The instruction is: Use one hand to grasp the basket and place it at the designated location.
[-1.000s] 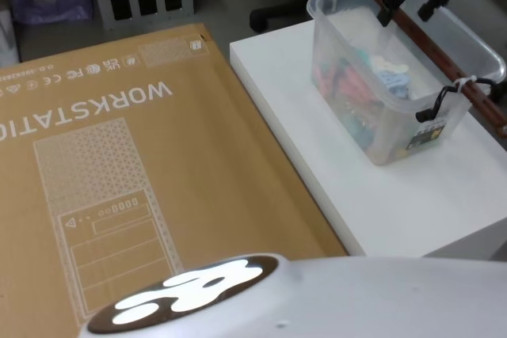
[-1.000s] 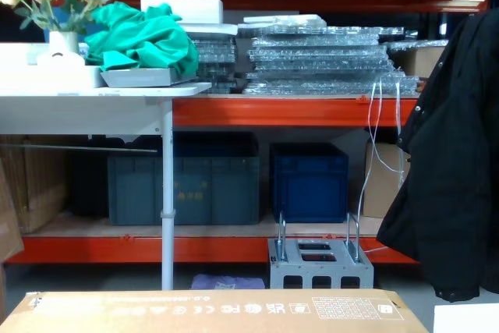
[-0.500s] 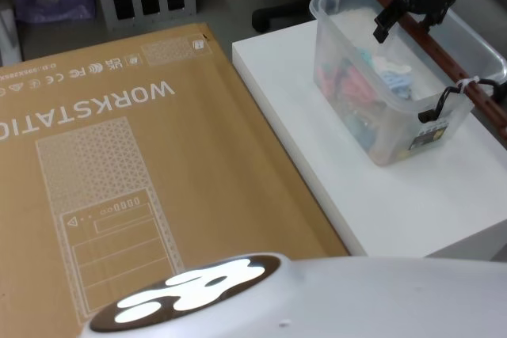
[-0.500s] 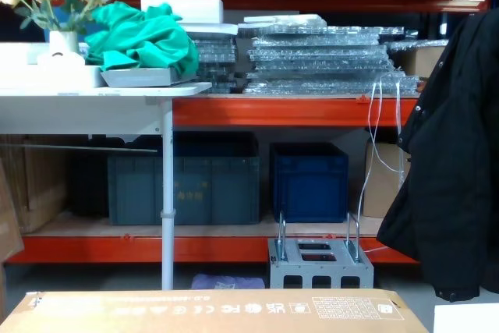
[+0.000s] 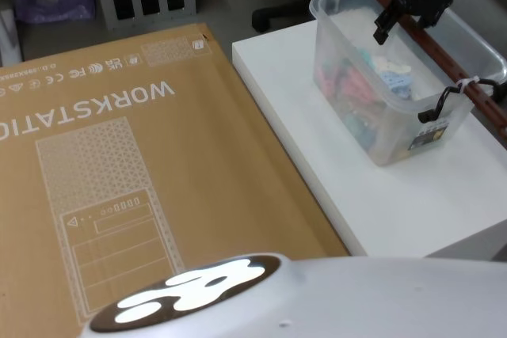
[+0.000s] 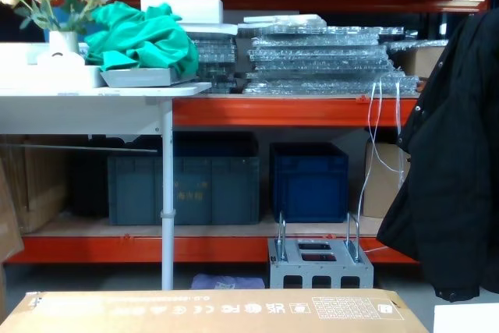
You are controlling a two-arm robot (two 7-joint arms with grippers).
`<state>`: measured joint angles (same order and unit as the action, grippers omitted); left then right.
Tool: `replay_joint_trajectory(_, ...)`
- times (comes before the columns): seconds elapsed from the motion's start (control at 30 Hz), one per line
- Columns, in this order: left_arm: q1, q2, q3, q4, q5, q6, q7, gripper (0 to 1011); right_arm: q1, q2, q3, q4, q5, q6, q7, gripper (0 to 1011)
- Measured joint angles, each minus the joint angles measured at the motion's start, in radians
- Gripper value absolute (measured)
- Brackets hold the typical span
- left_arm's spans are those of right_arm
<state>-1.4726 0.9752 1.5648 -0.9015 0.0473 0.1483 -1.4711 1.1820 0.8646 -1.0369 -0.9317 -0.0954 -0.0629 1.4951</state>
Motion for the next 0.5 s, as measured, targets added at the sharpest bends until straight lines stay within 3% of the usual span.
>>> replay_joint_trajectory(0.5, 0.000, 0.000, 0.000, 0.000, 0.000, 0.000, 0.000, 0, 0.000, 0.006, -0.002, -0.010, -0.002, 0.005, -0.006, 379)
